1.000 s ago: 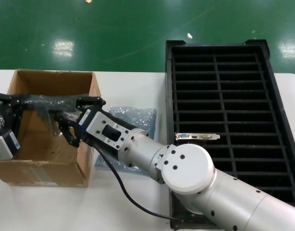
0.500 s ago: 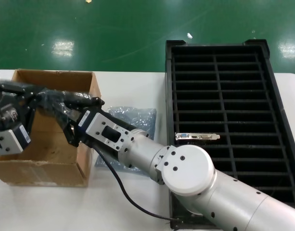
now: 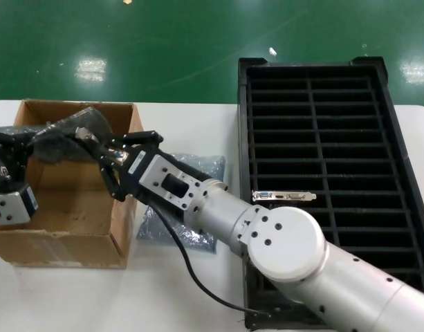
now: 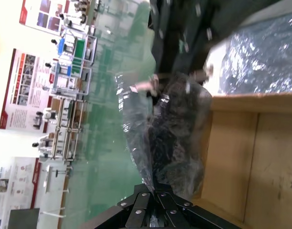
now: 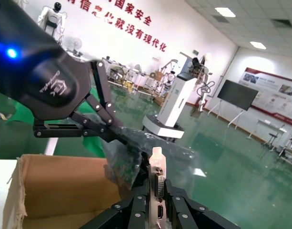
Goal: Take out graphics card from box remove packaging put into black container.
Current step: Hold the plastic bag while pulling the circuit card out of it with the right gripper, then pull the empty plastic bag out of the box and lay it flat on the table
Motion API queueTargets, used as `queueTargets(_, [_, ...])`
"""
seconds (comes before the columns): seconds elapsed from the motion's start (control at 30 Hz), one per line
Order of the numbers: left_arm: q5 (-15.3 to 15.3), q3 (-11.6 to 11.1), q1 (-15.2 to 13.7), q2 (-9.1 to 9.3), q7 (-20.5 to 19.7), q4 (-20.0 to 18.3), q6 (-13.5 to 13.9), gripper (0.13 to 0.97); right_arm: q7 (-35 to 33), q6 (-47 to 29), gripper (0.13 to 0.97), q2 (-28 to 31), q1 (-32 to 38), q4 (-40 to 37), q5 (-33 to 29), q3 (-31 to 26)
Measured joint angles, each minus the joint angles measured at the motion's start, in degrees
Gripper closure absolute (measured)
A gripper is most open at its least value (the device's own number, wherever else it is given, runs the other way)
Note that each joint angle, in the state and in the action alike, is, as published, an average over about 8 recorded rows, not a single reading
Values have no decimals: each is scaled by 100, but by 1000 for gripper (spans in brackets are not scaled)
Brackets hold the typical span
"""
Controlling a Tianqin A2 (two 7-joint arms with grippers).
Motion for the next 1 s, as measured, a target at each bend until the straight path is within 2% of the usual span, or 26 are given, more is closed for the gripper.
queueTargets(0.13, [160,-74,-86,90,17,100,-6,958,-84,234,908,339,83,397,333,-265])
queueTargets(0.3, [254,-219,-176,168,-29,212,-3,958,-785,618,908,1039,140,1215,1355,-483])
queueTargets(0.4, [162,-281,-215,177,-86,281,-8,958,-1359,960,908,1625,169,1857,2134,-529])
queueTargets(0.5, [-95,-301,-237,152,-161,329,-21,958,-1948,1420,908,2303,222,2554,2926,-551])
queueTargets(0.63, [-708,-278,-261,95,-347,335,0,958,-2647,2108,908,3217,326,3450,3906,-561])
queueTargets(0.77, [-1568,-263,-332,113,-656,289,143,958,-3058,2718,908,3988,432,4185,4557,-561])
queueTargets(0.87, [-2293,-323,-431,255,-938,239,354,958,-3195,3093,908,4433,500,4605,4797,-560])
queueTargets(1.0, [-3260,-417,-586,560,-1401,202,629,958,-3281,3502,908,4864,577,5025,4942,-563])
